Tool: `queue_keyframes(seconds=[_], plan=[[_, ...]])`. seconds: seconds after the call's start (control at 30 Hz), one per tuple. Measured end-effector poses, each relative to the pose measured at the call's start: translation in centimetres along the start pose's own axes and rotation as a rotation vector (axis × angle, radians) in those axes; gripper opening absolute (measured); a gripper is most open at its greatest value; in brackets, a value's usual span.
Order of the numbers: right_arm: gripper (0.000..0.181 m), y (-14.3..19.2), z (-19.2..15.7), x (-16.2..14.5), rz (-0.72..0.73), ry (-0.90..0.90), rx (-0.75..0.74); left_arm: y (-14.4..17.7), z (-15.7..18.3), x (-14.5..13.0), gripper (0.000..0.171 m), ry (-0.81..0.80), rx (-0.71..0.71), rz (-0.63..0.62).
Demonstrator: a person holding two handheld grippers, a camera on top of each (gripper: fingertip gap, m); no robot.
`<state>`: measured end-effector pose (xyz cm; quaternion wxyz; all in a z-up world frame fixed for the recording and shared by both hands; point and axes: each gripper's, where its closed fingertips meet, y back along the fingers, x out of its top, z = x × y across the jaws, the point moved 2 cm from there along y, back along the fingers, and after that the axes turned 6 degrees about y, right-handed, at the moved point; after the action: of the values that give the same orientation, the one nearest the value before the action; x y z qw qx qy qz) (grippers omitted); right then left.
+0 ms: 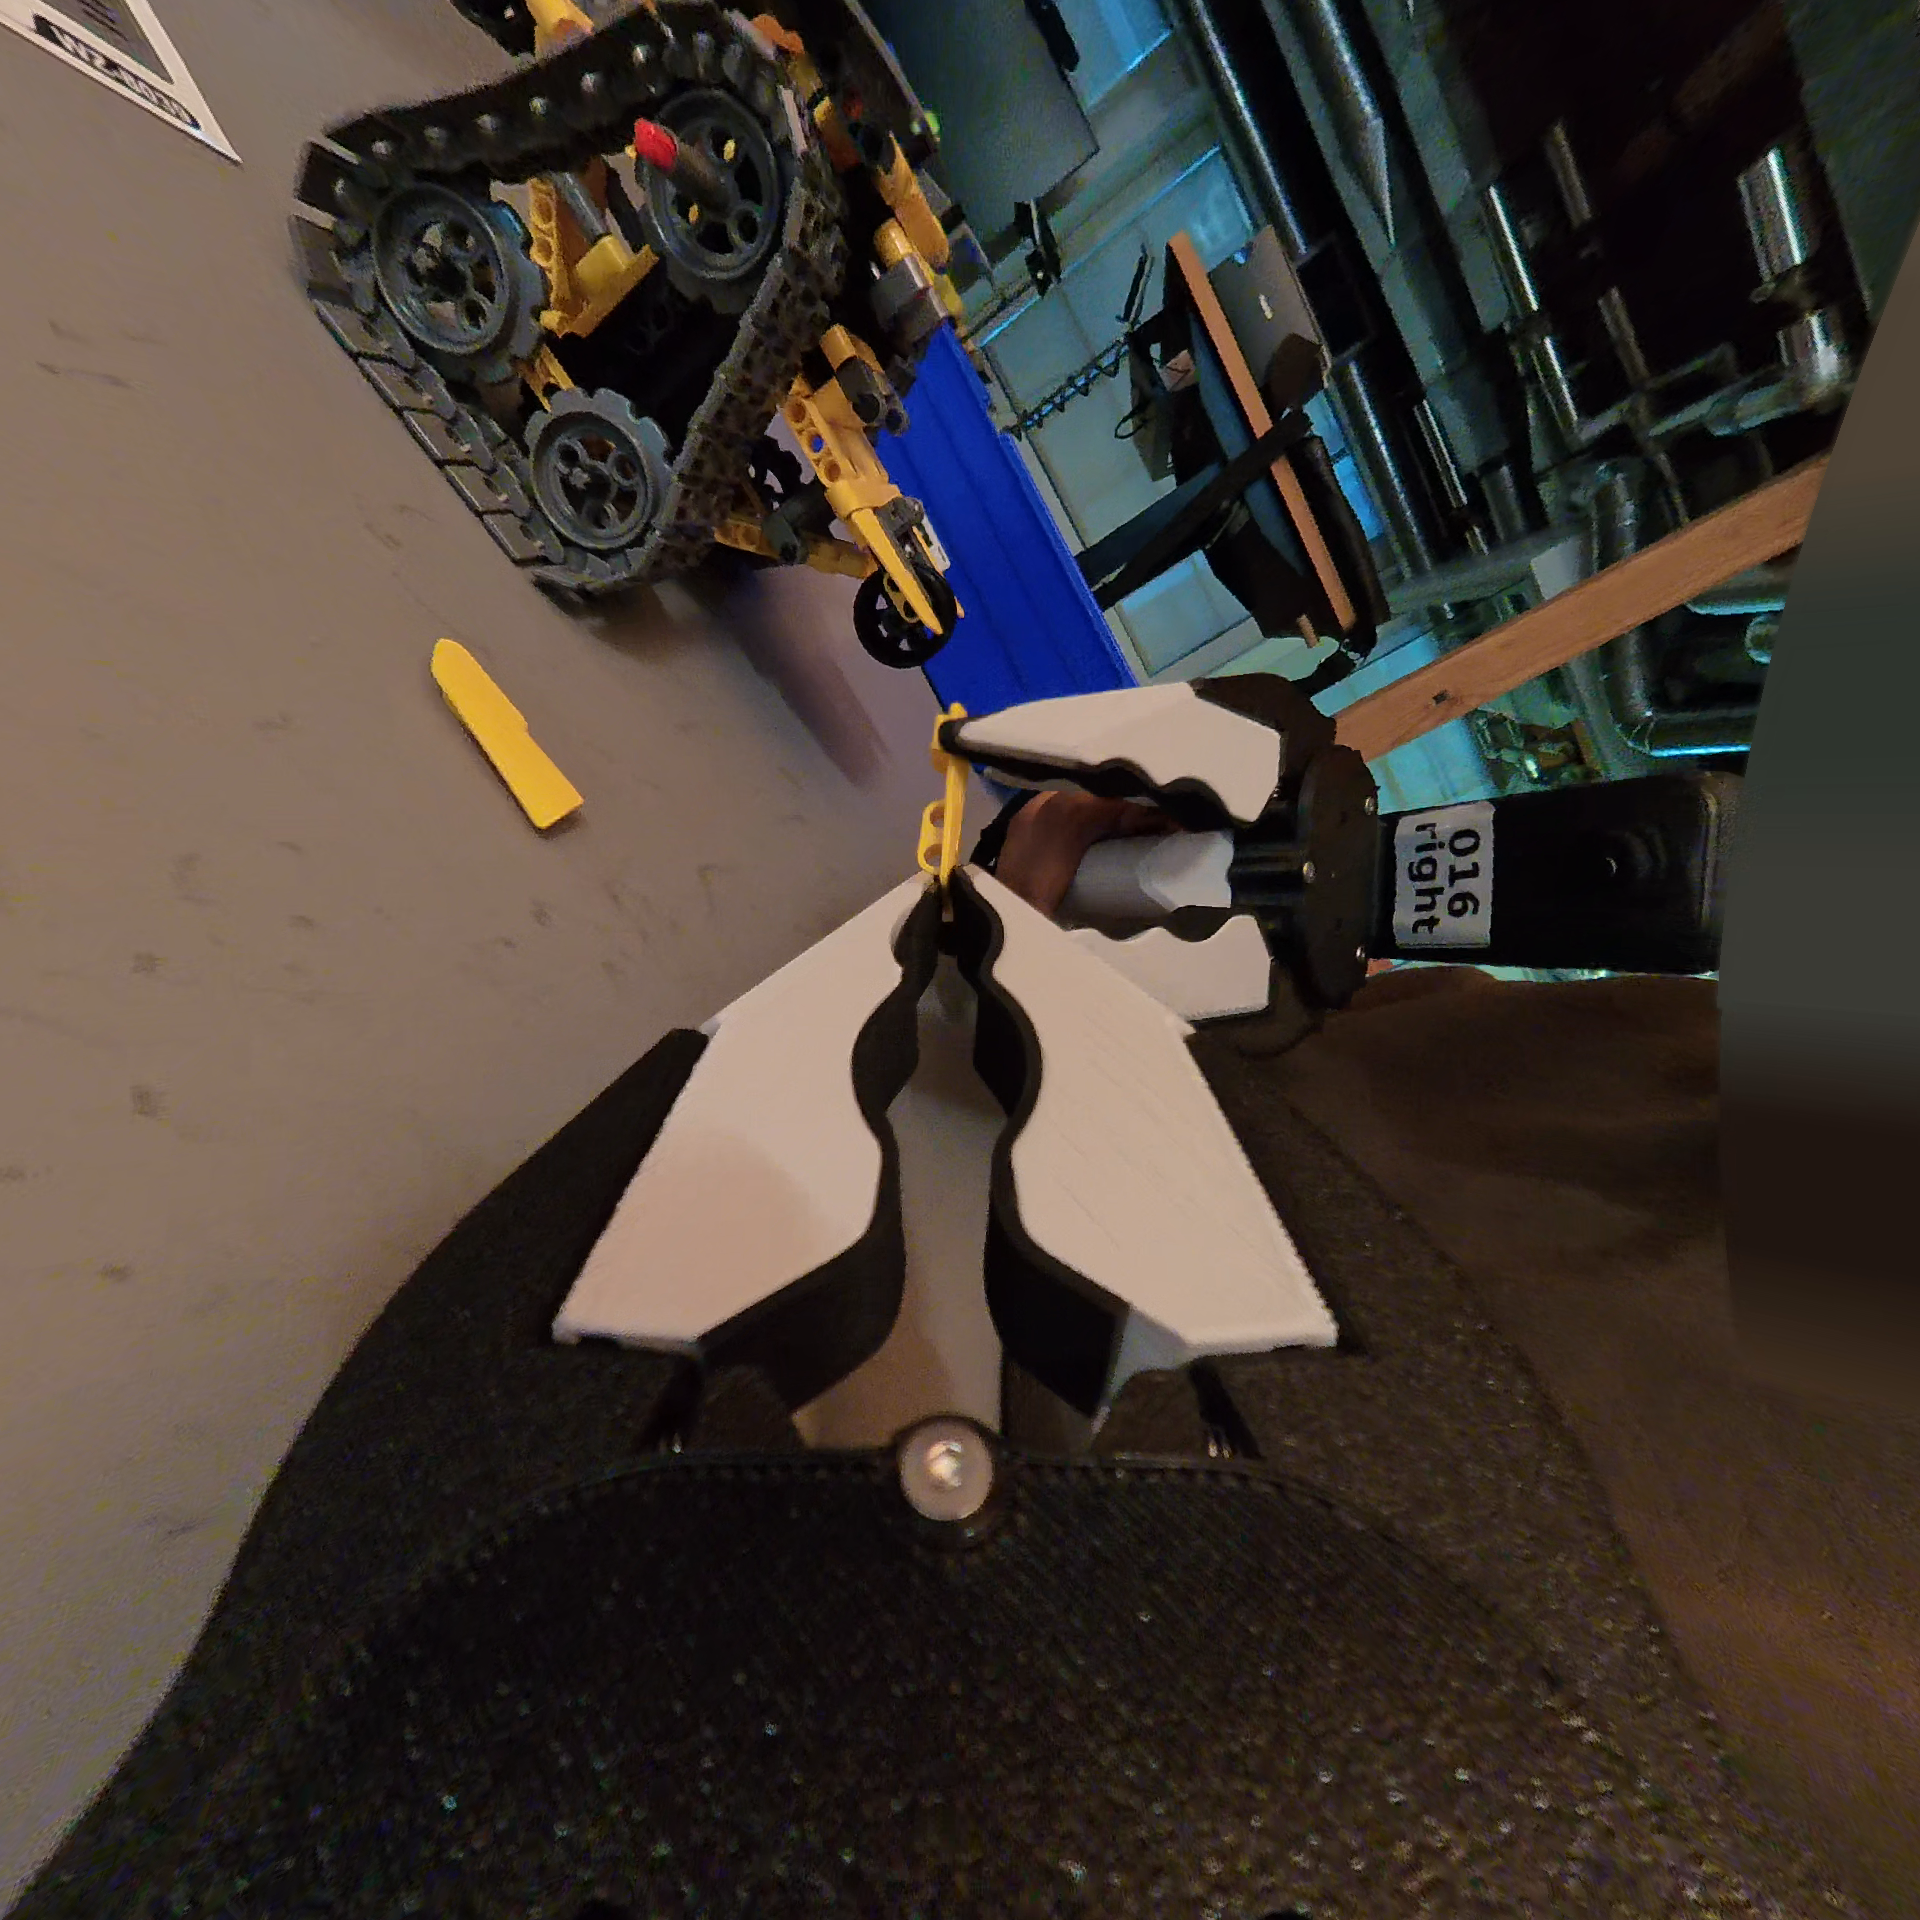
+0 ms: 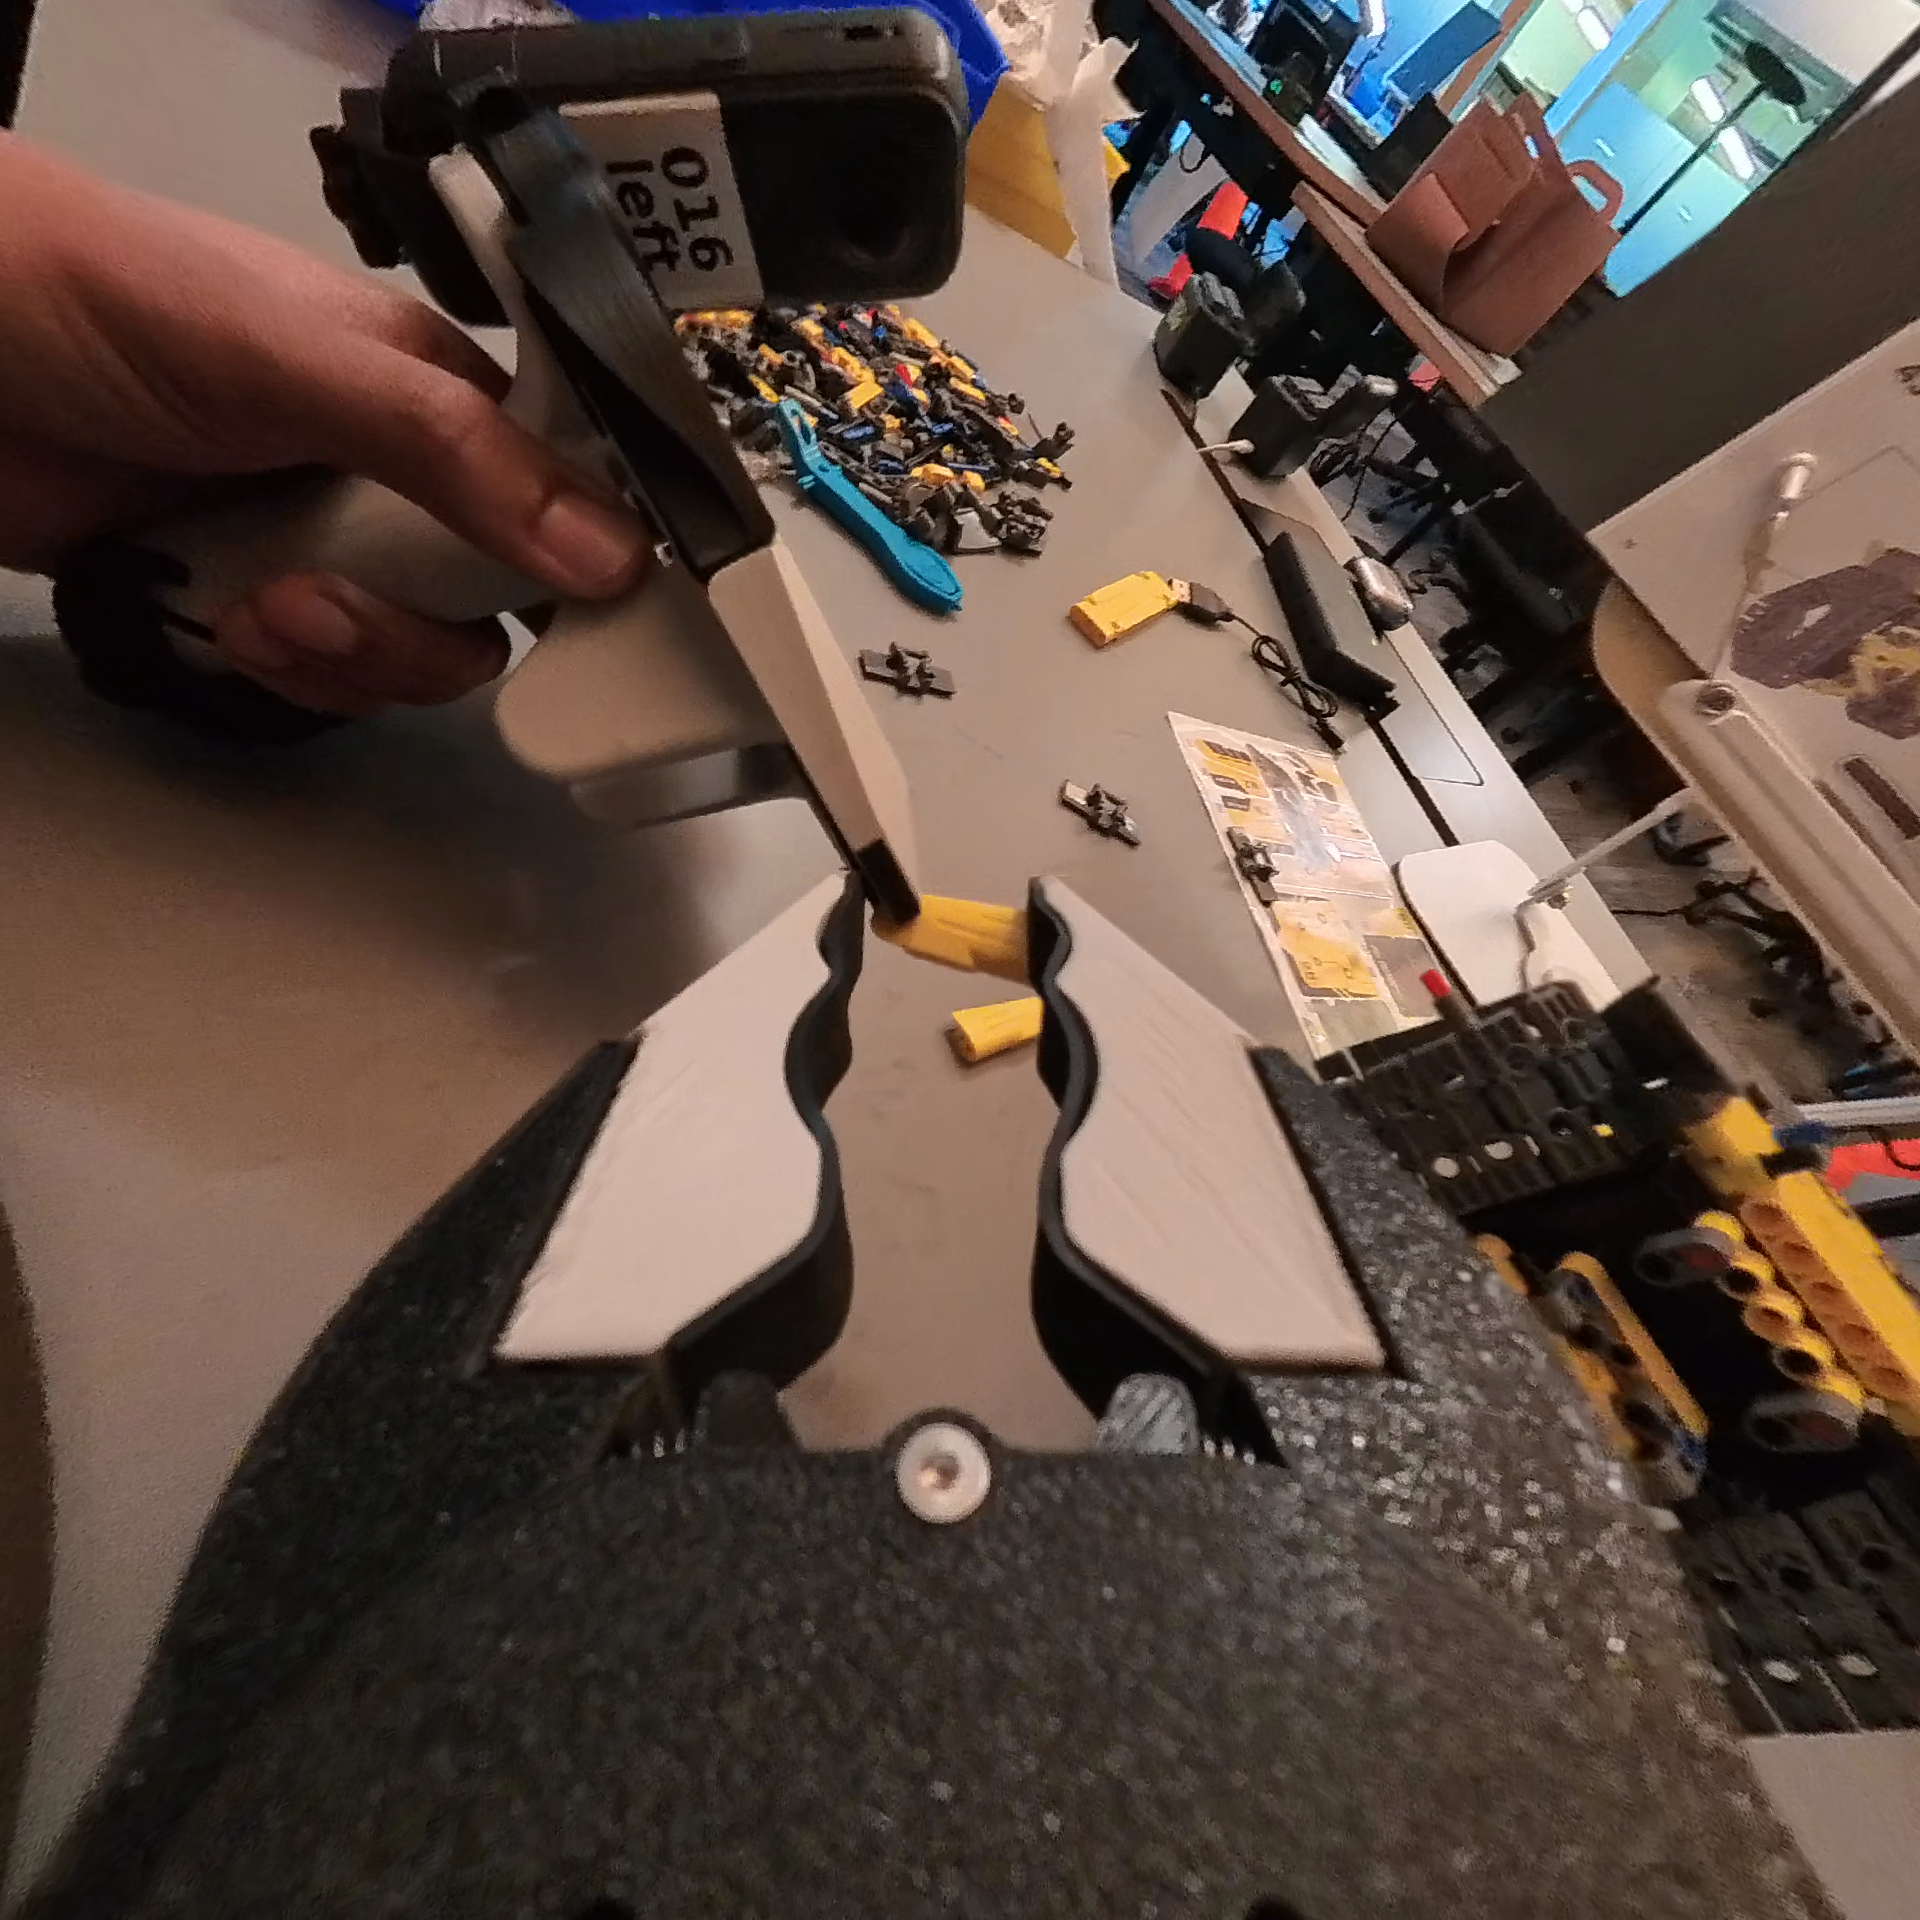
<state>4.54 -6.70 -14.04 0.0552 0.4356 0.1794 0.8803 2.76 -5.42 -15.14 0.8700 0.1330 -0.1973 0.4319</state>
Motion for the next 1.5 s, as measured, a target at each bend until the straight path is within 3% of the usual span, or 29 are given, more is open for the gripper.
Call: queue_keyframes(seconds=[0.1,0.27,0.47,0.77,1.5], plan=[[0.030,-0.3,-0.5,-0.2,-0.016,0.021,0.011,0.0,-0.2,-0.2,0.000,0.012,-0.003,0.009],[0.048,-0.5,-0.3,-0.3,-0.008,0.009,-0.007,0.3,-0.7,0.4,0.000,0.052,-0.024,0.041],[0.055,-0.6,0.9,-0.9,-0.020,-0.082,-0.030,0.4,-0.8,0.8,0.000,0.058,-0.027,0.054],[0.045,-0.9,0.6,-1.2,-0.030,-0.108,-0.004,0.2,-0.7,0.8,0.000,0.072,-0.045,0.058],[0.040,-1.0,0.3,-1.9,-0.059,-0.097,0.040,0.0,-0.9,0.3,0.003,0.036,-0.002,-0.022]])
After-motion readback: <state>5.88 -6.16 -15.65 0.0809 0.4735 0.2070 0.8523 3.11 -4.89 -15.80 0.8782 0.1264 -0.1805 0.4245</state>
